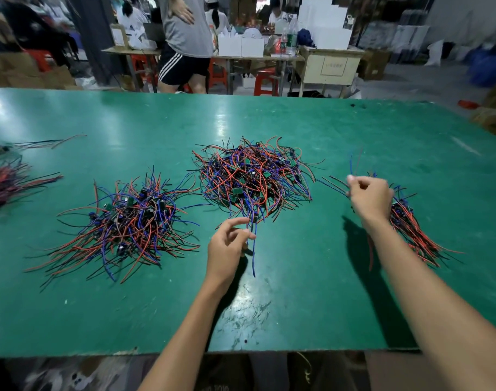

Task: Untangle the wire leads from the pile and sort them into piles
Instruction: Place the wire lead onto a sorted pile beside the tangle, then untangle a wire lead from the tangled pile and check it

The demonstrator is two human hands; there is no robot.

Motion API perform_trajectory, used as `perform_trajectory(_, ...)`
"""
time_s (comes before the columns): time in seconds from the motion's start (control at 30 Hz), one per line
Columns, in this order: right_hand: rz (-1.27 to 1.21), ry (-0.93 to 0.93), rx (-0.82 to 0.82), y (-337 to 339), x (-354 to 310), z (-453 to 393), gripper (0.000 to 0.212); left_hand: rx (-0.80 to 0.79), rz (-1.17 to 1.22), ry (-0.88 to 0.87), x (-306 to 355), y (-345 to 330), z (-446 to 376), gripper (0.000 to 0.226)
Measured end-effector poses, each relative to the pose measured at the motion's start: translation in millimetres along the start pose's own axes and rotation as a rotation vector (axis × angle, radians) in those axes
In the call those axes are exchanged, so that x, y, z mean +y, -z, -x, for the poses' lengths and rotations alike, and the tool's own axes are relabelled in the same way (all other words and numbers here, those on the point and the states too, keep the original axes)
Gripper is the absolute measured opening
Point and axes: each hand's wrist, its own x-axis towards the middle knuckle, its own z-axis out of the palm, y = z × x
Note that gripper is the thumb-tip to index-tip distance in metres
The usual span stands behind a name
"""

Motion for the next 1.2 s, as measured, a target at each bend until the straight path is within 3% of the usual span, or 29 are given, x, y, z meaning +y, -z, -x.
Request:
perform_trajectory(0.13, 0.583, -0.036, -0.120, 7, 17, -38, 0.045, 0.075, -0.055, -0.002, -5, -4, -2, 0.026)
perform_trajectory(0.2, 0.561, 0.017, -0.183, 2, 10, -24, 0.042, 0.108, -0.074, -0.001, -7, -5, -2, 0.023)
perform_trajectory(0.3, 0.390, 0.160, -0.322, -20, -14, 37, 0.021, 0.183, -0.227, -0.034, -10, -3, -3, 0.021)
perform_trajectory(0.43, 0.413, 0.305, -0.555, -59, -35, 139, 0.047, 0.297, -0.365, -0.099, -10, 1, -5, 0.027)
perform_trajectory(0.53, 0.464, 0.390, -0.527, -74, -40, 170, 0.041, 0.314, -0.420, -0.141, -7, 1, -3, 0.030)
perform_trajectory(0.67, 0.598, 0.354, -0.502, -61, -36, 157, 0.018, 0.247, -0.475, -0.165, -6, 2, 2, 0.028)
perform_trajectory(0.83, 0.482, 0.305, -0.491, -22, -16, 147, 0.012, 0.019, -0.921, -0.465, -6, -5, 10, 0.046)
perform_trajectory(0.93, 0.347, 0.382, -0.446, -10, -6, 154, 0.006, -0.099, -1.068, -0.523, -9, -9, 14, 0.052)
perform_trajectory(1.1, 0.033, 0.530, -0.244, -3, 6, 169, 0.010, -0.077, -1.010, -0.605, -11, -5, 14, 0.022)
perform_trajectory(1.2, -0.001, 0.525, -0.075, -6, 9, 169, 0.010, 0.044, -0.929, -0.791, -9, -5, 18, 0.015)
